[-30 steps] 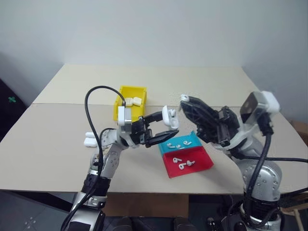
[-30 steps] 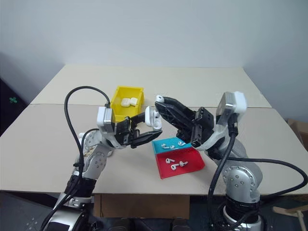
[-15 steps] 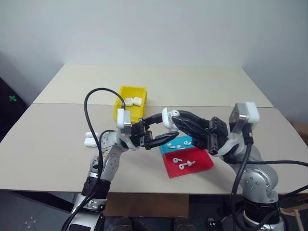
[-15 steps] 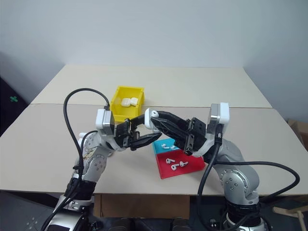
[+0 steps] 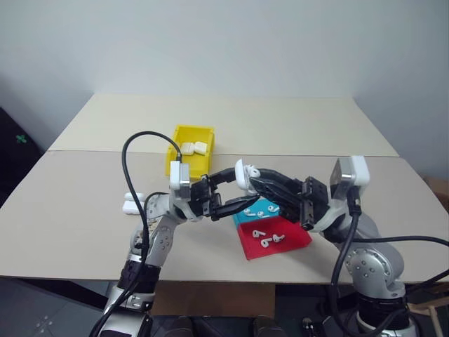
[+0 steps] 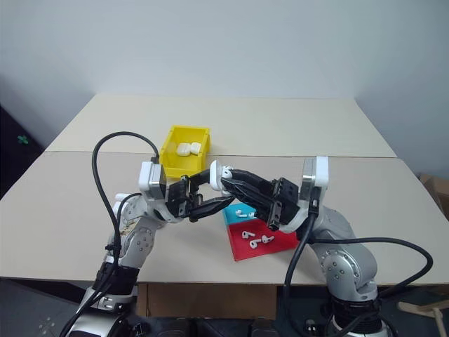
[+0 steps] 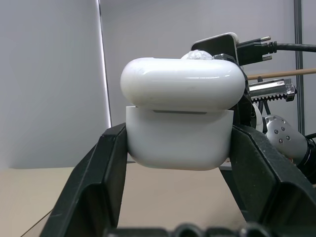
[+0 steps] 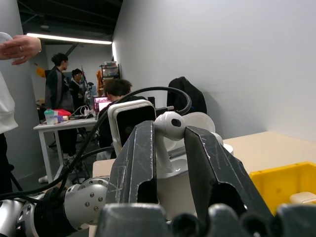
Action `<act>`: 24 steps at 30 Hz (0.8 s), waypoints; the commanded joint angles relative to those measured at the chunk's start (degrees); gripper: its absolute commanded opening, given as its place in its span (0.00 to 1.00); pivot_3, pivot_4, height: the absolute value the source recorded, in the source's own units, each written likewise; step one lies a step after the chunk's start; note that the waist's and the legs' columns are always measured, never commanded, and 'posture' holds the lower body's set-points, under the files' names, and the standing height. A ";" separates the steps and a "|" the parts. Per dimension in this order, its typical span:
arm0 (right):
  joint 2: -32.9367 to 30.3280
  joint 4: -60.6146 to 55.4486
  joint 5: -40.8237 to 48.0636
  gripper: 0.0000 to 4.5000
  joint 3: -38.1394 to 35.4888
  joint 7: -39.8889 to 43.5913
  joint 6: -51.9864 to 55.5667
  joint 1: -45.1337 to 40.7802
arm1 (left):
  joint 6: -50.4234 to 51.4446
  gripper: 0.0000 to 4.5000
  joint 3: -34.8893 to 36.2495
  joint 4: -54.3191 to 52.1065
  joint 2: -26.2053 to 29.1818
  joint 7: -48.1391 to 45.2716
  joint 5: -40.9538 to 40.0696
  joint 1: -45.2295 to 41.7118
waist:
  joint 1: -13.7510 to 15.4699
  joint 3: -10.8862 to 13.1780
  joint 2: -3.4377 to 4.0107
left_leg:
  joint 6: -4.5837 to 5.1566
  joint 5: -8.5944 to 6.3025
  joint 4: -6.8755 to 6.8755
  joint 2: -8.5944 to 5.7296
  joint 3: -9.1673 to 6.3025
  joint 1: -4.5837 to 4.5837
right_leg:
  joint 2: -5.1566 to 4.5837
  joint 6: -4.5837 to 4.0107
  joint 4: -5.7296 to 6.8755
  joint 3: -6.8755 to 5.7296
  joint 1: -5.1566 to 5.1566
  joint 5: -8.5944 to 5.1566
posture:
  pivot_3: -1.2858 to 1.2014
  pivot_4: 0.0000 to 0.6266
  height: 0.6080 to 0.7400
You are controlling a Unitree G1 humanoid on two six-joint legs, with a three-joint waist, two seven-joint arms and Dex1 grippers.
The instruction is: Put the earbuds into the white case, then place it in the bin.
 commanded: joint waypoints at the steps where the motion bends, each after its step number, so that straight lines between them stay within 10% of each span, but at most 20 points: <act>1: -0.48 -0.82 0.24 0.19 -0.69 0.55 -1.82 0.26 | -0.67 0.62 0.15 -1.47 -0.24 -0.04 -0.07 -0.59 | 0.00 0.00 0.00 | 0.00 0.00 0.00 0.00 0.00 0.00 | 0.00 0.00 0.00 0.00 0.00 0.00 | 0.52 0.24 1.00; 20: -2.36 -0.12 -2.20 0.19 1.17 3.07 -3.50 1.65 | -1.70 0.62 0.28 -0.63 -0.81 -0.70 1.12 -0.53 | 0.01 0.00 0.00 | 0.00 0.00 0.00 0.00 0.00 0.00 | 0.00 0.00 -0.01 0.00 0.00 0.00 | 0.52 0.24 1.00; 24: -2.22 -0.72 -7.71 0.45 3.19 0.99 -5.93 1.80 | -2.30 0.62 0.28 -0.18 -1.26 -0.75 1.61 -0.48 | -0.05 0.00 0.00 | 0.00 0.00 0.00 0.00 0.00 0.01 | 0.00 0.00 0.00 0.00 0.00 0.00 | 0.52 0.24 1.00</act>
